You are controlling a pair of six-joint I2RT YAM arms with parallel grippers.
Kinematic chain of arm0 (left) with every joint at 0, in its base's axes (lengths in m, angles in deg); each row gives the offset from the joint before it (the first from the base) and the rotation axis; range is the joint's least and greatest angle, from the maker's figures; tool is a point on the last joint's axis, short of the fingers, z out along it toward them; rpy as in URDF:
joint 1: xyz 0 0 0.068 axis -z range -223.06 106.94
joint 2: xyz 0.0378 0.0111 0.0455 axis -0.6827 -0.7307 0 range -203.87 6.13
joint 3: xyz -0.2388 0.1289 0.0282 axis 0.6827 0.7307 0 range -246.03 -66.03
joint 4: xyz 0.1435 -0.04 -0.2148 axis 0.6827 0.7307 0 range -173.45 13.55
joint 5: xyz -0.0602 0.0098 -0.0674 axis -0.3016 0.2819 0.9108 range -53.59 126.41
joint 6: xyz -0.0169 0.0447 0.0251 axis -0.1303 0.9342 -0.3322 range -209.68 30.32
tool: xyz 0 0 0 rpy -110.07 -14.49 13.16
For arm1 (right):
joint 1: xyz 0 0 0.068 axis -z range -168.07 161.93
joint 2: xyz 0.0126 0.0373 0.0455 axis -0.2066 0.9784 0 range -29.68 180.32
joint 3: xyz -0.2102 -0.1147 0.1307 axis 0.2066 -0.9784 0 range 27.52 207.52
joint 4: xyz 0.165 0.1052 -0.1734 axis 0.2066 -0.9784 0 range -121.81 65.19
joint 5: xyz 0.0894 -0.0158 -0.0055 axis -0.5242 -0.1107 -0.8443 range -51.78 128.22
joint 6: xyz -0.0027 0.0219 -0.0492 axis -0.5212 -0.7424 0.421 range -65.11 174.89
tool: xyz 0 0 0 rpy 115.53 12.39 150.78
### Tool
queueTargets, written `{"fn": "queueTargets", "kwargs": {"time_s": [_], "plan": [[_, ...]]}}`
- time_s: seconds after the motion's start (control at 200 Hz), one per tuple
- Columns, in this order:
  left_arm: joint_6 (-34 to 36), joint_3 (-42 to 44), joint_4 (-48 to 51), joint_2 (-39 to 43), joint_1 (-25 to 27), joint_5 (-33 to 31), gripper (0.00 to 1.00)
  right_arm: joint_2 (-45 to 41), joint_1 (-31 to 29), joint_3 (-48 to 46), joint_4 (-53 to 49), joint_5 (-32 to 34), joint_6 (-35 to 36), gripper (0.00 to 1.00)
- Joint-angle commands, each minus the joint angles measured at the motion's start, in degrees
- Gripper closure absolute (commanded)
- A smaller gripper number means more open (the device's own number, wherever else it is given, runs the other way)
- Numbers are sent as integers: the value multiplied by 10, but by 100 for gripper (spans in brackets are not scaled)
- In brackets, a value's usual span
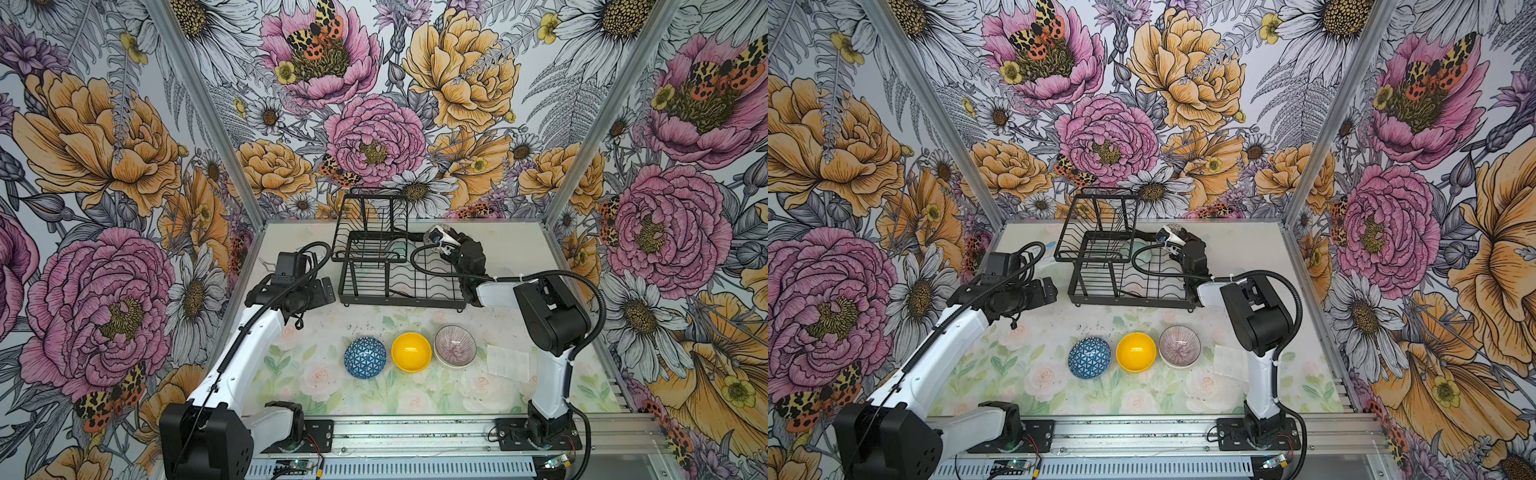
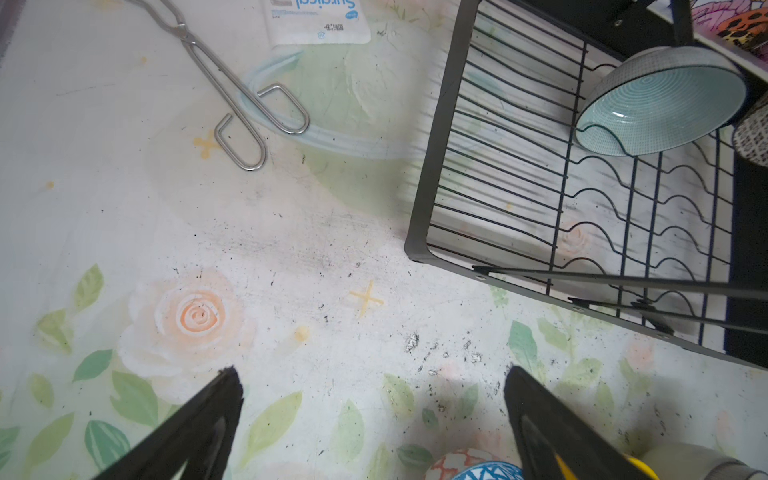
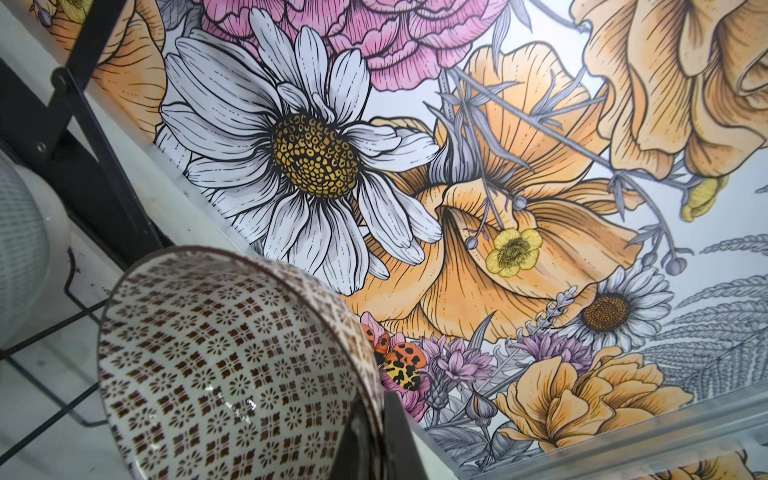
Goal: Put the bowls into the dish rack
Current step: 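Carry the patterned bowl over the rack with the right gripper while the left withdraws, then lower the patterned bowl into the rack slots beside the green bowl with the right gripper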
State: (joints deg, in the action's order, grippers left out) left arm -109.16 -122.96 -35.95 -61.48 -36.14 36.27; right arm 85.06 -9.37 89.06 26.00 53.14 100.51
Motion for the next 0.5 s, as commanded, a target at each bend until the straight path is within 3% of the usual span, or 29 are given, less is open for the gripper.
{"fn": "queueTargets", "kwargs": {"time_s": [0.0, 0.495], "plan": [[7, -2, -16, -3, -5, 15, 1, 16, 1, 22, 88, -17, 32, 100], [10, -1, -25, -18, -6, 25, 1, 83, 0, 17, 197, -19, 147, 100]]}}
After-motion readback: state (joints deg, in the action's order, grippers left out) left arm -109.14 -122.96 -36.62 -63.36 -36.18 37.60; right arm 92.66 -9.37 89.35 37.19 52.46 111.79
